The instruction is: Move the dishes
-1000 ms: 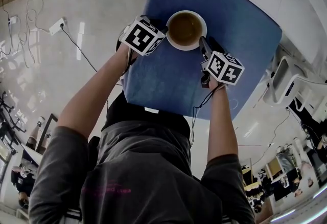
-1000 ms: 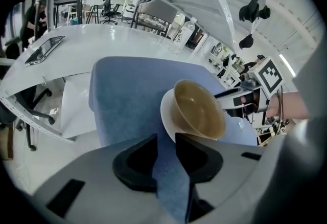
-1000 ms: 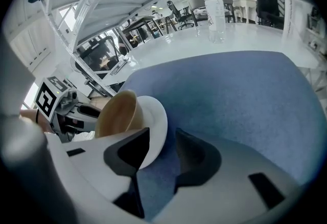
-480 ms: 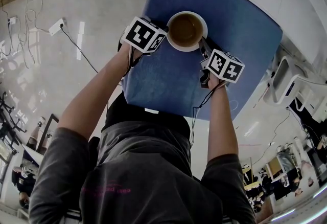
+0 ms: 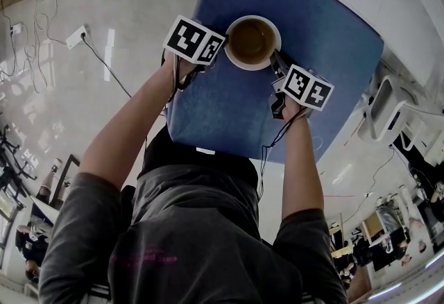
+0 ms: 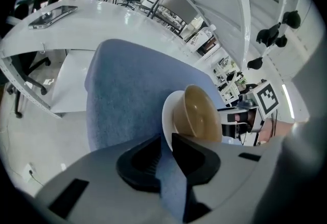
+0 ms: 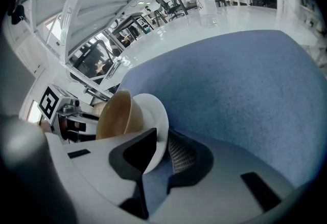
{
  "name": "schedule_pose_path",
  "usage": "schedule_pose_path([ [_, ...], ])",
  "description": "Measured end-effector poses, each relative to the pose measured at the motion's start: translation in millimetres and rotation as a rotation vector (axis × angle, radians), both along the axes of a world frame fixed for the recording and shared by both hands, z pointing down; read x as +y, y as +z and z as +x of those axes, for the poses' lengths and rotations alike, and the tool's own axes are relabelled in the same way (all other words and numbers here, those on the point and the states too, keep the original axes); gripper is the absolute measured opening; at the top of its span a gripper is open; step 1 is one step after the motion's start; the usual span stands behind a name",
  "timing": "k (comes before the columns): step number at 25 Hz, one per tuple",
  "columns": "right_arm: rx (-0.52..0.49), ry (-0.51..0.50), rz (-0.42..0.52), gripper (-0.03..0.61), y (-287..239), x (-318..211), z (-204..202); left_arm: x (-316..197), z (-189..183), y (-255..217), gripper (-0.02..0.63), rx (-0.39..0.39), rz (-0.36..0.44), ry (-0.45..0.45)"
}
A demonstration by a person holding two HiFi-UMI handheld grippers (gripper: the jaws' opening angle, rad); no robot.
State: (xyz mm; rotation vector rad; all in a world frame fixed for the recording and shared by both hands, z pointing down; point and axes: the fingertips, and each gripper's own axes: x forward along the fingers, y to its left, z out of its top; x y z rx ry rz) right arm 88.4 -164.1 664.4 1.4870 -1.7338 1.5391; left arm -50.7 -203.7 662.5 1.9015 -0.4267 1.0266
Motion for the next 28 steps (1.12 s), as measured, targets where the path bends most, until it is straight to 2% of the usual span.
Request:
schedule_pose_path([
  [3,-0.032,0.024,-0.010,0.071,0,1,-1,2,2,0,0.058,0.027,-0.055,-0.047],
  [11,-0.115,0.072,-0.043,0.057,-1,2,-3,3,2,0,0.044,0.039,-0.110,-0.090],
  [28,-0.165,0.066,-0.056,0.049,-16,10,-19,9,-13,-14,0.037,0.027,-0.112,-0.094],
])
